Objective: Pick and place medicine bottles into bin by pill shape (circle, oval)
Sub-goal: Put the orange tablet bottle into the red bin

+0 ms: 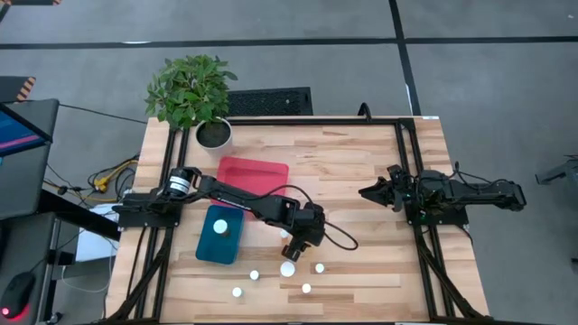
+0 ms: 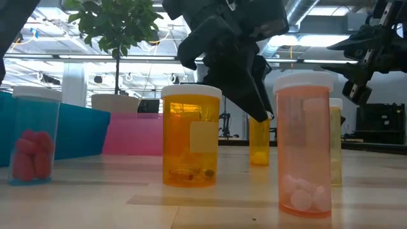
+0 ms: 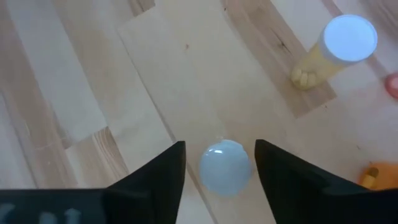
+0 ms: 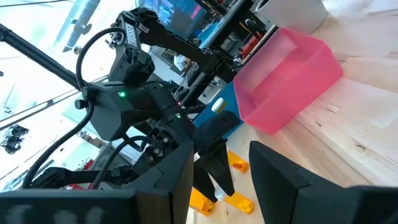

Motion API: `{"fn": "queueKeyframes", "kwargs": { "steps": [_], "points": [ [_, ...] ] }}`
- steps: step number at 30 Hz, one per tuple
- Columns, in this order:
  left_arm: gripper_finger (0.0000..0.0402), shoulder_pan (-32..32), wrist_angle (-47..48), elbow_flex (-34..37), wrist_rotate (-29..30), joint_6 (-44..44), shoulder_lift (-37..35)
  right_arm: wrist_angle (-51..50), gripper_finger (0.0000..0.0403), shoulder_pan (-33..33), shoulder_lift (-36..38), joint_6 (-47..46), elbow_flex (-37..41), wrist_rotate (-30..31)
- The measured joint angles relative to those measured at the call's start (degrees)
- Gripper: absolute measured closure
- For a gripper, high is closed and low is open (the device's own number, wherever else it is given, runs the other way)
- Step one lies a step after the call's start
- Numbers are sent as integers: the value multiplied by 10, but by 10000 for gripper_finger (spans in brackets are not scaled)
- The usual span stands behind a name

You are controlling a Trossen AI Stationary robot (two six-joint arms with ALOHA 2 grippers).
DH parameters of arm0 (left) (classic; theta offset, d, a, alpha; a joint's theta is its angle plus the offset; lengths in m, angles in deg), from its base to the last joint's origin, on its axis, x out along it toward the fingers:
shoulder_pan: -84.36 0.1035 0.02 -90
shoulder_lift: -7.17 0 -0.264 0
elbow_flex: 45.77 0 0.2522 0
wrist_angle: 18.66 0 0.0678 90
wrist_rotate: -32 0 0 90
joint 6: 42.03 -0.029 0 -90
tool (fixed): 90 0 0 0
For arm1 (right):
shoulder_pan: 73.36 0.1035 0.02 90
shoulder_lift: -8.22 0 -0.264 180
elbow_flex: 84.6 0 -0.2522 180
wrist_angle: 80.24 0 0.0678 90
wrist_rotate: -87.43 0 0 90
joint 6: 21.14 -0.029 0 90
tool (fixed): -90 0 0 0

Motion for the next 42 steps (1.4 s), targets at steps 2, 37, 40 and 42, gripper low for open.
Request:
{"fn": "queueKeyframes", "kwargs": {
  "steps": [2,37,40,42],
  "points": [
    [230,0,2,0,0,0,0,0,235,0,0,0,0,0],
    [282,124,311,-56,213,129,-239,1,236,0,0,0,0,0],
    [282,140,245,78,232,150,-318,1,237,0,0,0,0,0],
    [282,149,188,166,237,165,-356,1,237,0,0,0,0,0]
  ]
}}
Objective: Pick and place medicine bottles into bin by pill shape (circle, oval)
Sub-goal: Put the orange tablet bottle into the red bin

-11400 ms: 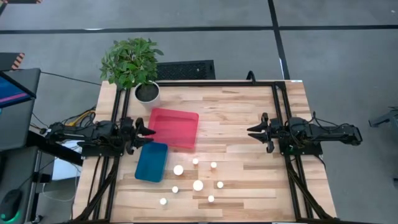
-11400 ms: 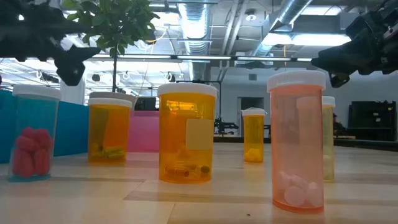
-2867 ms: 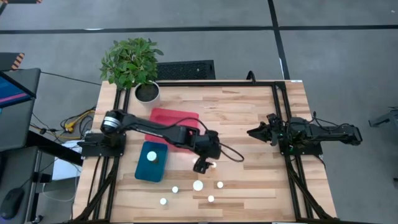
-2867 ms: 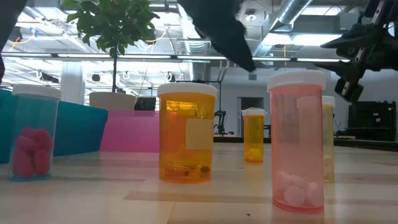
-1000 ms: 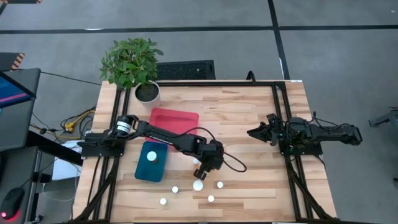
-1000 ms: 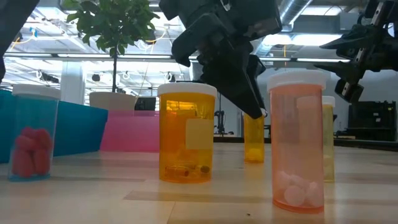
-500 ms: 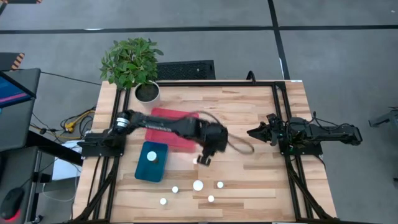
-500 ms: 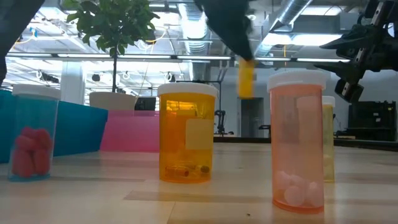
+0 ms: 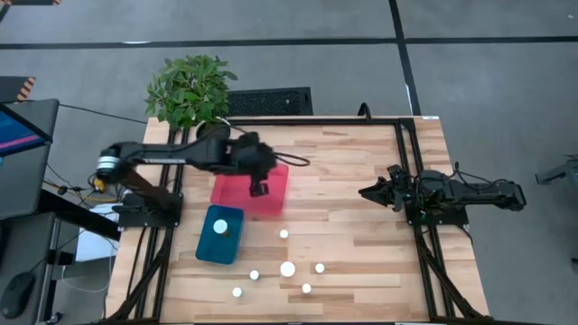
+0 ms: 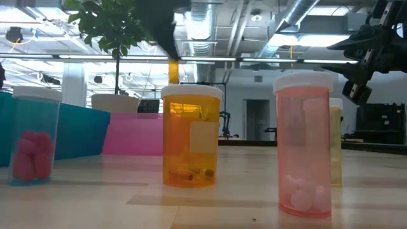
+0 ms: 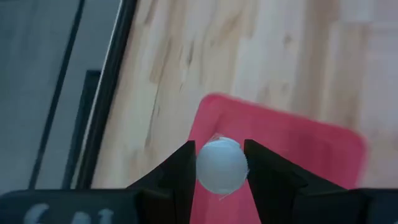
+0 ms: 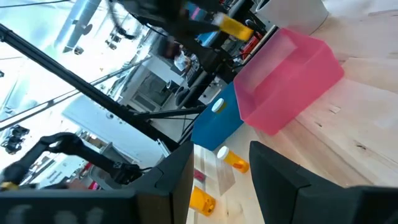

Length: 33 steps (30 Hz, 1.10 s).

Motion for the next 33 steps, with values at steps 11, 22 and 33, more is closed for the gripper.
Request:
{"fn": "queueKeyframes", "kwargs": {
  "steps": [11,22,33],
  "points": [
    [281,29,-238,234,7,34,-13,0,234,0,0,0,0,1],
    [281,47,-258,248,-32,15,49,-1,234,0,-1,0,0,4],
    [267,47,-268,248,-47,15,55,-1,236,0,0,0,0,4]
  ]
}}
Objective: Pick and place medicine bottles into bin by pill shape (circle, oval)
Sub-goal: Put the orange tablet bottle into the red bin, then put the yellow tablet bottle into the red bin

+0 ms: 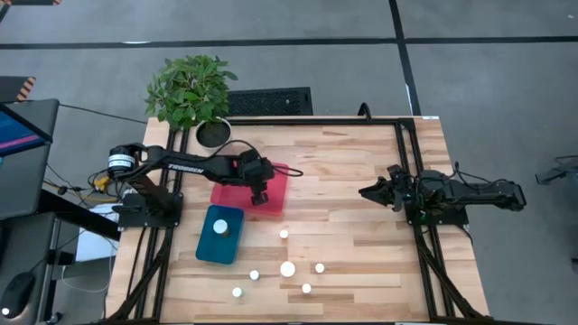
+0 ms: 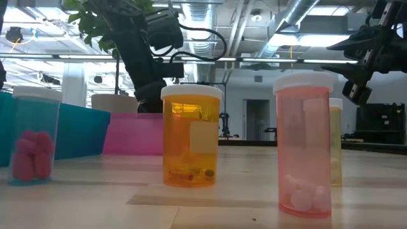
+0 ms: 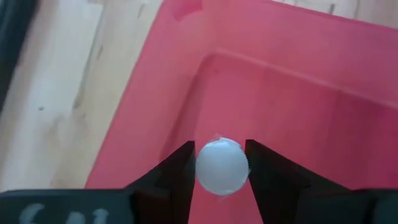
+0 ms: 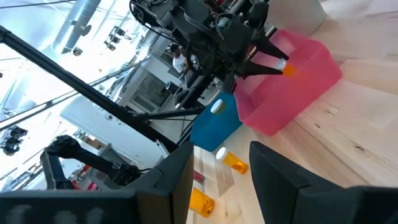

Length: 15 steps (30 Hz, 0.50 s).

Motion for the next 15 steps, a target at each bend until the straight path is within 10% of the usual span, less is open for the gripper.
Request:
{"fn": "queueKeyframes", "kwargs": {
  "steps": [15],
  "points": [
    [166,0,36,-30,-4,28,-17,0,235,0,0,0,0,0]
  ]
}}
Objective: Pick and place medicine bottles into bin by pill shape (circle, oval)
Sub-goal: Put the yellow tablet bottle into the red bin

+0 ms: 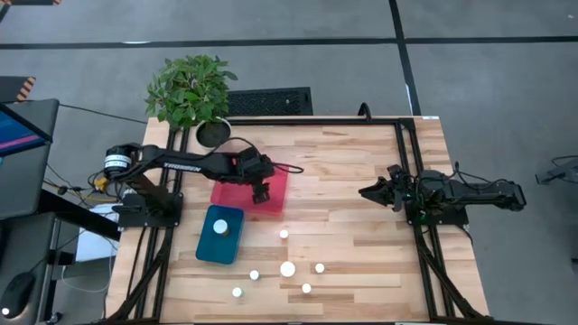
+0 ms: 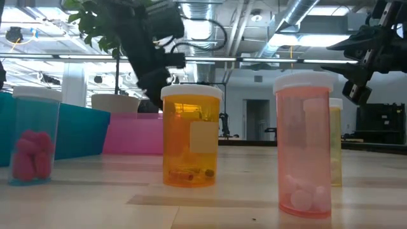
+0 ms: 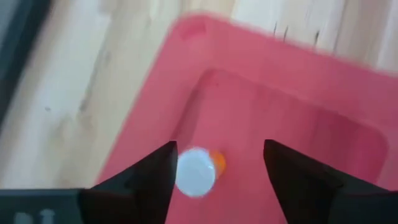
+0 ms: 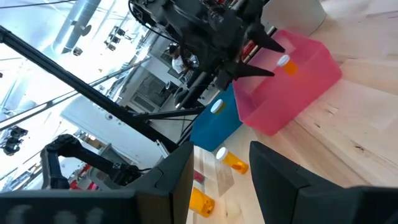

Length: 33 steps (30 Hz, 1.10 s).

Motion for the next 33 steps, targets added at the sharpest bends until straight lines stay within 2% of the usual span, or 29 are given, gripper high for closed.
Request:
{"fn": "queueKeyframes", "kwargs": {
  "steps": [5,8,11,16,20,29,33],
  "points": [
    [145,-3,40,-50,-2,-9,-3,0,237,0,0,0,0,0],
    [141,-20,46,-99,-43,-8,-4,0,235,0,0,0,0,0],
    [143,-62,31,-157,-76,-21,-4,0,234,0,0,0,0,-1],
    [144,-145,21,-251,-77,-55,17,0,235,0,0,0,0,-1],
    [145,-191,28,-318,-72,-63,65,0,237,0,0,0,0,-1],
    [145,-248,34,-427,-143,-103,227,0,234,0,0,0,0,-2],
    [145,-271,22,-457,-152,-108,290,0,236,0,0,0,0,-2]
  ]
}}
